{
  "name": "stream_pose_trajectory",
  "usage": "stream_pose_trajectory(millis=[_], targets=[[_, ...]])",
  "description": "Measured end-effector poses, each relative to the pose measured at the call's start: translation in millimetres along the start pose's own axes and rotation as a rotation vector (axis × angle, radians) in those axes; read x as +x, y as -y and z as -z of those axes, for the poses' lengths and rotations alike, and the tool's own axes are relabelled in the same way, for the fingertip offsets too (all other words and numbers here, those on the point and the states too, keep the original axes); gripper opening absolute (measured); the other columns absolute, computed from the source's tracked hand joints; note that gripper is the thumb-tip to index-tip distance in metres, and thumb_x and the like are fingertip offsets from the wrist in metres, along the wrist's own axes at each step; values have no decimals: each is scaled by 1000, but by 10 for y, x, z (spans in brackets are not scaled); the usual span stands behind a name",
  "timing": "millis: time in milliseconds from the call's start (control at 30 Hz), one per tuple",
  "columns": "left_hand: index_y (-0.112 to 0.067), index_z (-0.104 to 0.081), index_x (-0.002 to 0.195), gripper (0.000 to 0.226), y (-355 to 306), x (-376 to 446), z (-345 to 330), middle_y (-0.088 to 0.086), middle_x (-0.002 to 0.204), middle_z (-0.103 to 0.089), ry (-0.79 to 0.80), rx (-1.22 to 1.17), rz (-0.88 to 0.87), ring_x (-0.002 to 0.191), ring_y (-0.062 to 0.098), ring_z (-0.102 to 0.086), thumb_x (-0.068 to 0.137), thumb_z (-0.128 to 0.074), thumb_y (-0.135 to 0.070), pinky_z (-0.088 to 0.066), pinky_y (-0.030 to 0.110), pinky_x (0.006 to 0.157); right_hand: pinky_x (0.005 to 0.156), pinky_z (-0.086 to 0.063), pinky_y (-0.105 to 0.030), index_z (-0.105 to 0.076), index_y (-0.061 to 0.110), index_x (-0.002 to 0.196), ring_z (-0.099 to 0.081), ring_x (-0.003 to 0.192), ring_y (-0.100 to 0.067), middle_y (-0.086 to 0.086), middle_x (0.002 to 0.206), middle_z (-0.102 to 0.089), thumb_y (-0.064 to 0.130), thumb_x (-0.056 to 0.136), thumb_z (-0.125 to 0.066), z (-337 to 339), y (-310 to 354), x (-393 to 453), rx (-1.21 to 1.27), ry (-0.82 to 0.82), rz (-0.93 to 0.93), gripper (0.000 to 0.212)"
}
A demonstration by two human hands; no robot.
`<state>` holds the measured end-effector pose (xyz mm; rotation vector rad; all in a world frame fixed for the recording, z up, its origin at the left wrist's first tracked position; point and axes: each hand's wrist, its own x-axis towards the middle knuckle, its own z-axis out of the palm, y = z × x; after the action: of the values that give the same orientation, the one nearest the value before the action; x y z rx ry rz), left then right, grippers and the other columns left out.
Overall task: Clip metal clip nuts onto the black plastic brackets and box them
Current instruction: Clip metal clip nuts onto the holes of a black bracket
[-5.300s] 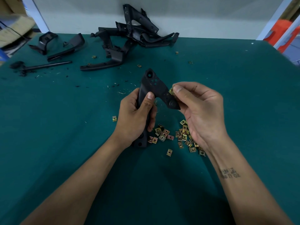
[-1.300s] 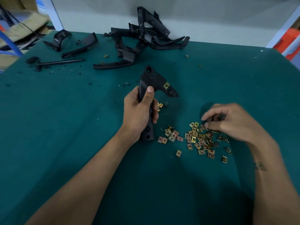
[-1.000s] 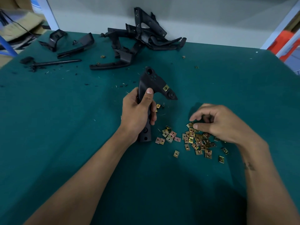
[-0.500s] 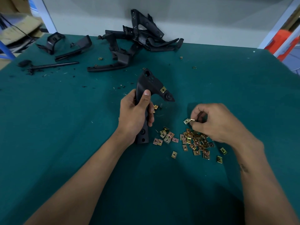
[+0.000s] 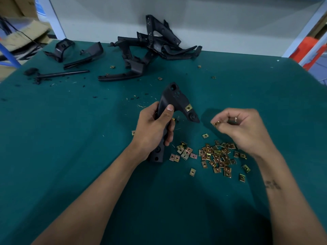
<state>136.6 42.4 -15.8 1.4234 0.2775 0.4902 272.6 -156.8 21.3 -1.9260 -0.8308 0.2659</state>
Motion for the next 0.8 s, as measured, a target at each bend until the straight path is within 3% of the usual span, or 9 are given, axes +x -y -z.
stream_pose_trajectory(millis=[67, 167, 267, 367, 467, 567, 800], targets=[[4, -48, 100, 32, -2, -15, -5, 3, 63, -54, 71, 7, 10, 40, 25, -47, 108, -50, -27, -38, 27, 39, 75, -53, -33, -81, 25, 79, -64, 72, -11, 0, 76, -73, -12, 83, -70, -40, 50, 4, 105, 26, 21, 38], [3, -51, 103, 31, -3, -36, -39, 3, 62, -54, 140, 9, 22, 39, 24, -48, 108, -50, -28, -37, 26, 39, 74, -55, -28, -83, 25, 80, -65, 71, -12, 2, 76, -74, -15, 80, -71, -187, 132, -4, 309, 91, 36, 42], [0, -53, 102, 27, -11, -50, -63, 6, 61, -53, 189, 13, 18, 38, 23, -47, 108, -49, -26, -37, 24, 38, 73, -57, -29, -82, 14, 83, -66, 73, -18, -4, 80, -74, -10, 77, -68, -332, 197, -19, 567, 44, 19, 28], [1, -56, 111, 28, -28, -62, -79, 7, 61, -52, 225, 19, 24, 38, 21, -46, 108, -49, -26, -37, 24, 37, 73, -59, -26, -82, 12, 82, -71, 78, -19, -7, 84, -77, -13, 81, -68, -382, 254, -32, 735, -26, 3, 29], [-4, -55, 103, 24, -46, -72, -96, 8, 61, -51, 255, 11, 25, 37, 22, -44, 106, -51, -27, -36, 24, 37, 76, -58, -29, -82, 13, 79, -70, 78, -20, -6, 82, -77, -1, 73, -73, -406, 308, -44, 796, -109, -19, 18], [-9, -55, 96, 23, -61, -77, -105, 9, 61, -50, 280, 6, 29, 37, 22, -42, 103, -53, -30, -36, 25, 37, 81, -57, -33, -78, 10, 86, -69, 77, -18, -6, 80, -76, -1, 71, -75, -417, 341, -44, 849, -165, -44, 18], [-9, -56, 98, 19, -63, -83, -101, 7, 61, -50, 292, 22, 12, 38, 21, -42, 105, -53, -27, -36, 25, 37, 74, -60, -33, -74, 6, 88, -71, 77, -23, -11, 83, -75, 0, 73, -76, -408, 393, -70, 893, -169, -80, 16]])
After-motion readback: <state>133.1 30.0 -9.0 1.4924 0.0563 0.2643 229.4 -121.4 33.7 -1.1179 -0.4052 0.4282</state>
